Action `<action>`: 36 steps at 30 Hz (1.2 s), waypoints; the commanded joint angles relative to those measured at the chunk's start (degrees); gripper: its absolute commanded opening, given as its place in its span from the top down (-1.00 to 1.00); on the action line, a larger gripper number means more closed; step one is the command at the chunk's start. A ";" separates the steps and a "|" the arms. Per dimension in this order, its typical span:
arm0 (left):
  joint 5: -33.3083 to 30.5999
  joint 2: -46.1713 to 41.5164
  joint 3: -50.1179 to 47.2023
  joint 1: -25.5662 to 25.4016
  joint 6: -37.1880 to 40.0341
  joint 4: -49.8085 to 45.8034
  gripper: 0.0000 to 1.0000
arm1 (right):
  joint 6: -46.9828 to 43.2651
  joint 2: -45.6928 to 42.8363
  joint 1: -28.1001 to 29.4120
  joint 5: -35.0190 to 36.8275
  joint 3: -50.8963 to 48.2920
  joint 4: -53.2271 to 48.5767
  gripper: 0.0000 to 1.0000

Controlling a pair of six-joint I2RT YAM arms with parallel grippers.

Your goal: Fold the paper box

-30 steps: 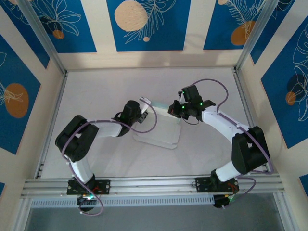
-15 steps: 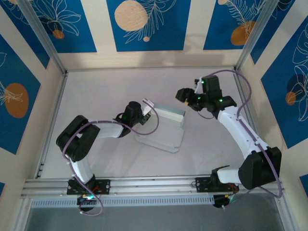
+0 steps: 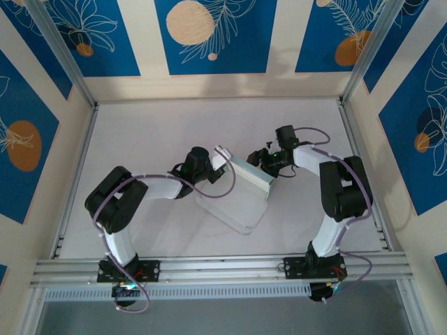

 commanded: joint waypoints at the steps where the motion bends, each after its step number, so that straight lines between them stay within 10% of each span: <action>1: -9.11 2.59 1.67 -3.36 3.00 -1.94 1.00 | 1.55 1.75 3.41 -6.05 0.73 2.89 -0.10; 8: -25.96 6.68 2.39 -7.32 -1.19 2.28 1.00 | 5.83 1.38 4.86 -7.18 -2.72 8.95 -0.03; 18: -25.69 9.50 0.74 -8.36 -6.85 11.52 1.00 | 8.83 2.52 5.31 -11.60 -4.00 13.88 -0.03; 23: -24.41 9.88 -3.50 -8.12 -7.71 19.72 1.00 | 4.69 -5.05 2.94 -1.46 -3.83 5.38 -0.14; 36: -14.90 11.55 -0.38 -7.30 -6.86 12.63 1.00 | -8.09 -16.21 1.52 2.87 2.72 -11.89 -0.39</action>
